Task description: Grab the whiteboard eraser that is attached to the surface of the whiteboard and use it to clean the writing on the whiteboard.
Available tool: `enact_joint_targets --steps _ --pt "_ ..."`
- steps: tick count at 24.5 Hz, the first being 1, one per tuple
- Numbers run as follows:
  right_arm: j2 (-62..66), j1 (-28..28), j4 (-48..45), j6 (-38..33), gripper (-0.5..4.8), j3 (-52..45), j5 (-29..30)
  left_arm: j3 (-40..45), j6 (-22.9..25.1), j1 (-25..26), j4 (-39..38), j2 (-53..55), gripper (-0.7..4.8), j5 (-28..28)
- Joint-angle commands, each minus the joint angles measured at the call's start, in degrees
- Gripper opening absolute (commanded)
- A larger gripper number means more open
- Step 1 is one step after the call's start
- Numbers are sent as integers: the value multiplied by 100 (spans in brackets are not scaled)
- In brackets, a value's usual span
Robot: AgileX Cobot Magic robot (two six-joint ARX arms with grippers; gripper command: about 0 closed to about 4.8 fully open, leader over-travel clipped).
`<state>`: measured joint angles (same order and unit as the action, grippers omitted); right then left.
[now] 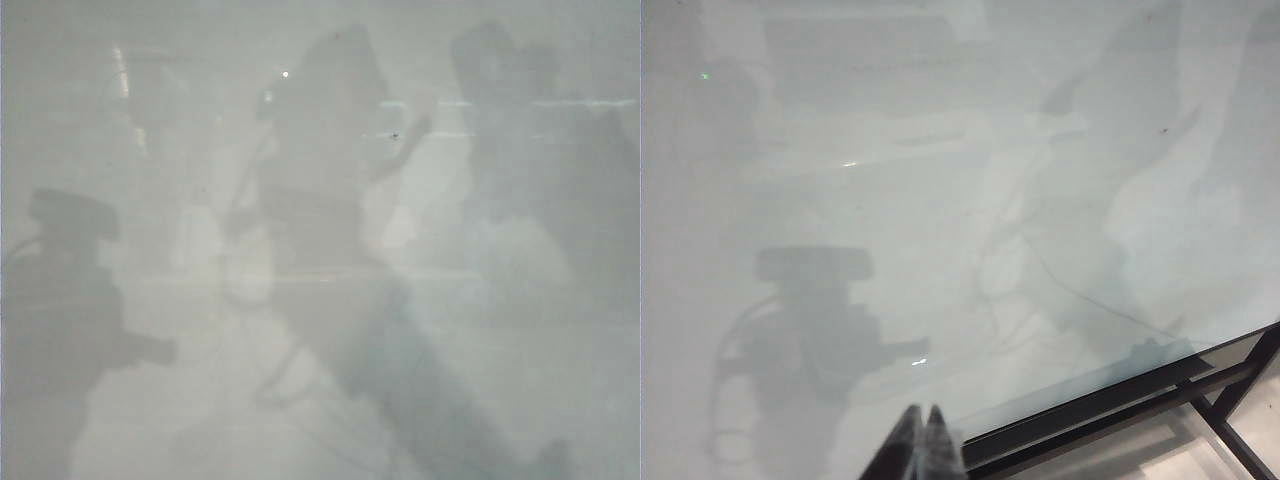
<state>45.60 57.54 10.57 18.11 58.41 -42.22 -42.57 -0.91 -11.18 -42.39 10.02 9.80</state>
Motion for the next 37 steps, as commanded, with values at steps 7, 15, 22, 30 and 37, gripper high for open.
enact_joint_targets --steps 7,15,22,30,37 --pt "553 -2203 -3657 -433 135 -2068 1185 -15 17 -2 92 -7 -5 74" --pt "1751 -2916 -4863 -748 135 -2065 1862 -15 20 -4 94 -7 -5 72" --pt "2837 -2997 -6144 -743 135 -2065 1989 -15 24 -4 92 -11 -5 72" --pt "3176 -3469 -6282 -745 135 -2063 2006 -15 22 -4 90 -13 -5 92" --pt "3274 -4039 -6271 -787 135 -2061 2863 -15 26 -4 96 -13 -5 92"
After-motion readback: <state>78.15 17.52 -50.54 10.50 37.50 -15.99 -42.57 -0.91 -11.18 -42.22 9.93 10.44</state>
